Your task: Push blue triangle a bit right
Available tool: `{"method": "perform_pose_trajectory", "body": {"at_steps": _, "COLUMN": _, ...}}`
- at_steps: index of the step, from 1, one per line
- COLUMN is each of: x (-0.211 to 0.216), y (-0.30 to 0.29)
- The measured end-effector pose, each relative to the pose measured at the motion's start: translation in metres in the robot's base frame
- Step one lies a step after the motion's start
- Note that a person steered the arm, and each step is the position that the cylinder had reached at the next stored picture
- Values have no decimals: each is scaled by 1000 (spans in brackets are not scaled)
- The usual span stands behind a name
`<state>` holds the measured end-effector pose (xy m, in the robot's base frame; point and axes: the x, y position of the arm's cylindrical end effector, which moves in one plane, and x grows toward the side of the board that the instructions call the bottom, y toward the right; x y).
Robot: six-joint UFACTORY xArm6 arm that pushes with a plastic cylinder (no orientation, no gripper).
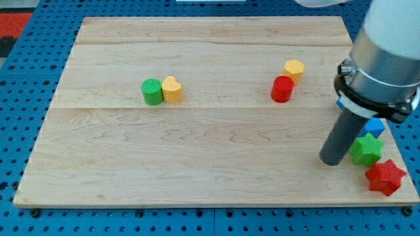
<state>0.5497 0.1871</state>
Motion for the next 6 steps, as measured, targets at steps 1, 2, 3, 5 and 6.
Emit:
{"method": "perform_pose_trajectory", "body": {"at_steps": 1, "x": 0, "y": 23}}
{"method": "perform_pose_trajectory", "body": {"at_steps": 2, "x": 0, "y": 40}}
{"method": "perform_pose_trajectory", "body": {"at_steps": 3, "x": 0, "y": 45}}
{"method": "perform_pose_trajectory", "body": {"at_steps": 5, "x": -16, "y": 21}}
{"method": "perform_pose_trajectory", "body": {"at_steps": 6, "x": -28, "y": 21}}
